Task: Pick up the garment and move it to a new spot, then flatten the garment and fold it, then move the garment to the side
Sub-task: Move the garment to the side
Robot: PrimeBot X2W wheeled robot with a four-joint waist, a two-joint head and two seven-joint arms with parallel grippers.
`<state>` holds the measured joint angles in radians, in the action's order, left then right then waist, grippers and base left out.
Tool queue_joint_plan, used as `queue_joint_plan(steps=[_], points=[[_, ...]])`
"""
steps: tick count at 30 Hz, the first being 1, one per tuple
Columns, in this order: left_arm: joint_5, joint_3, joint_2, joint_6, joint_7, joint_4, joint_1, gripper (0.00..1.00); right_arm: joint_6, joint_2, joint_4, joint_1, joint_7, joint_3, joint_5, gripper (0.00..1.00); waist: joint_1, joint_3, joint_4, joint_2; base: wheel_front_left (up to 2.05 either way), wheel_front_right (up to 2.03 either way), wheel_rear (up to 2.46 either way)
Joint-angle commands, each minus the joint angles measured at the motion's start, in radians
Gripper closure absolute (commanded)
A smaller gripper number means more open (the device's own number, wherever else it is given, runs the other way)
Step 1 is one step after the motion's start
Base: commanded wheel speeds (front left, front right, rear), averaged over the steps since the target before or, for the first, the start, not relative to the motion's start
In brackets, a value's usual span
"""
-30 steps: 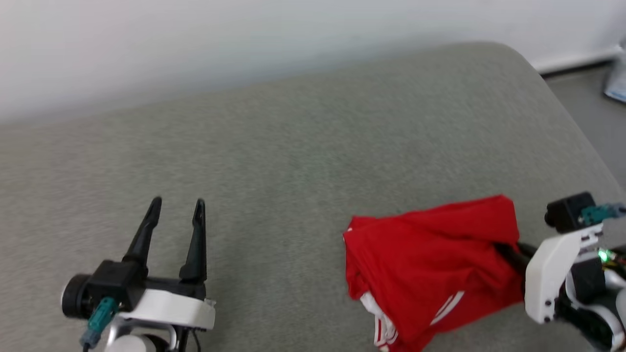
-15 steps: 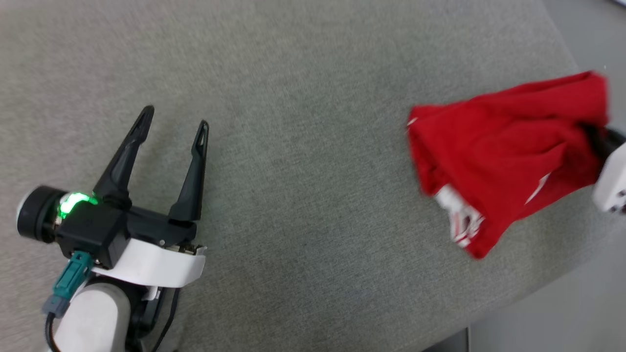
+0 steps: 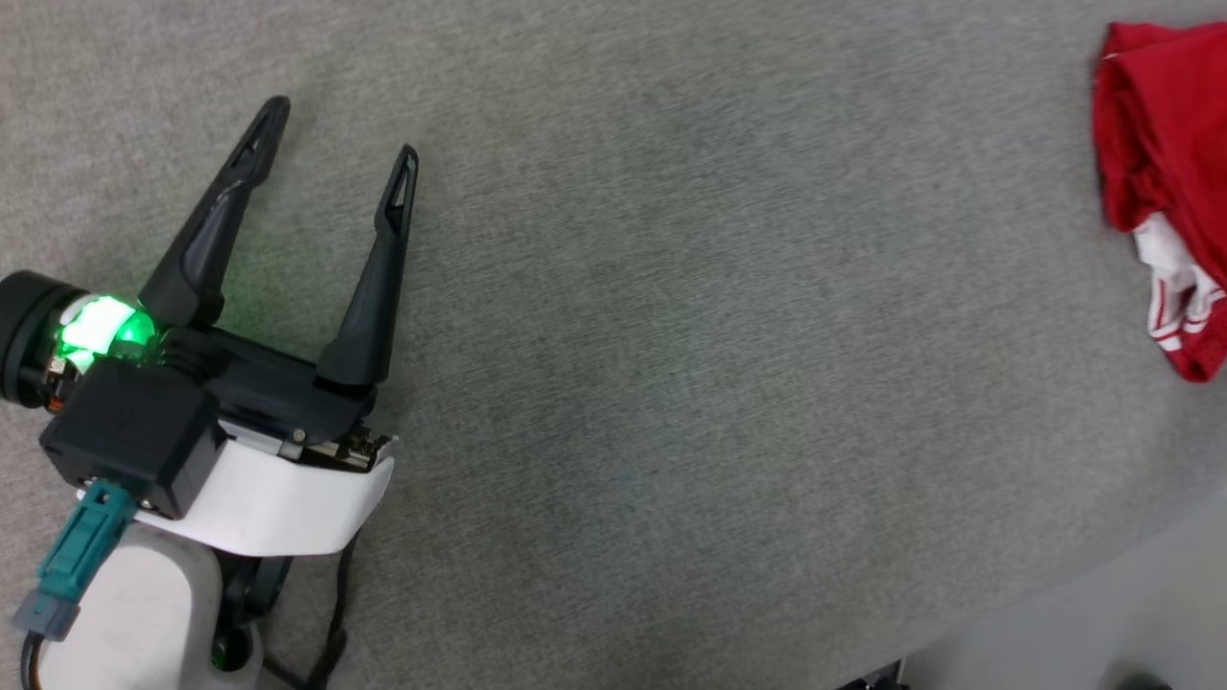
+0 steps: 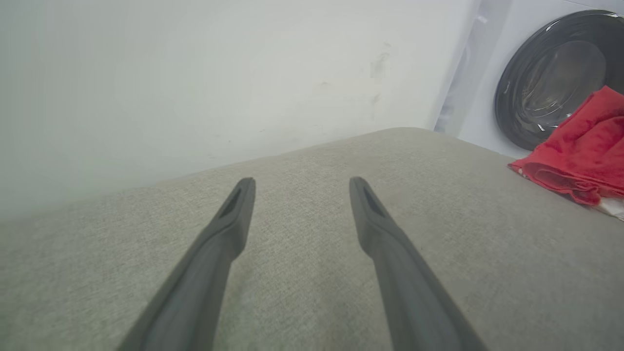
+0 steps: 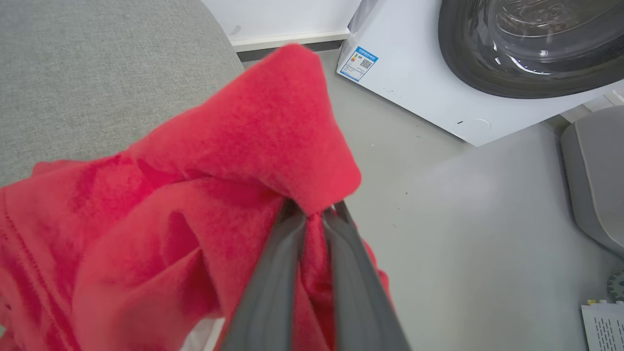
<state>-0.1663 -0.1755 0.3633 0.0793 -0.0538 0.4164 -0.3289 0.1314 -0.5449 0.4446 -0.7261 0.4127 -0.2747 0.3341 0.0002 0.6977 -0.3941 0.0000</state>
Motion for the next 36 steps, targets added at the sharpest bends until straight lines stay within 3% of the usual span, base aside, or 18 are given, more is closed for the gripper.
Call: queue_joint_plan(steps=[1,3,5,6,7,14,22,30,36], points=[[0.005,-0.003,0.0,0.004,0.0,0.008,-0.021,0.0,-0.002,0.022,0.026,-0.019,-0.018,-0.014,-0.019,1.0,-0.0002,0.035,0.027,0.0,0.0,0.0,0.0],[0.004,-0.007,-0.002,0.004,-0.002,0.009,-0.031,0.0,-0.002,0.04,0.052,-0.024,-0.037,-0.027,-0.041,1.0,-0.0002,0.043,0.035,0.0,0.0,0.0,0.0],[0.001,-0.013,-0.005,0.005,-0.006,0.002,-0.035,0.0,-0.002,0.061,0.087,-0.026,-0.05,-0.037,-0.056,0.76,-0.0002,0.044,0.045,0.0,0.0,0.0,0.0],[0.001,-0.016,-0.006,0.005,-0.009,-0.002,-0.035,0.0,-0.002,0.07,0.103,-0.028,-0.058,-0.042,-0.062,0.52,-0.0002,0.044,0.049,0.0,0.0,0.0,0.0],[-0.001,-0.018,-0.008,0.005,-0.011,-0.008,-0.036,0.0,-0.002,0.078,0.119,-0.03,-0.065,-0.049,-0.067,0.0,-0.0002,0.041,0.053,0.0,0.0,0.0,0.0],[-0.013,-0.024,-0.018,-0.009,-0.039,-0.055,-0.019,0.0,-0.001,0.09,0.213,-0.033,-0.164,-0.11,-0.124,0.0,-0.0002,-0.017,0.081,0.0,0.0,0.0,0.0],[-0.049,-0.014,-0.056,-0.043,-0.093,-0.149,0.06,0.0,-0.002,0.101,0.217,0.018,-0.357,-0.164,-0.246,0.0,-0.0002,-0.167,0.11,0.0,0.0,0.0,0.0],[-0.072,-0.006,-0.094,-0.081,-0.144,-0.242,0.139,0.0,-0.002,0.142,0.146,0.13,-0.475,-0.113,-0.193,0.0,-0.0002,-0.309,0.151,0.0,0.0,0.0,0.0],[-0.095,-0.004,-0.126,-0.101,-0.173,-0.316,0.197,0.0,-0.002,0.21,0.035,0.267,-0.541,-0.056,-0.151,0.0,-0.0002,-0.42,0.192,0.0,0.0,0.0,0.0]])
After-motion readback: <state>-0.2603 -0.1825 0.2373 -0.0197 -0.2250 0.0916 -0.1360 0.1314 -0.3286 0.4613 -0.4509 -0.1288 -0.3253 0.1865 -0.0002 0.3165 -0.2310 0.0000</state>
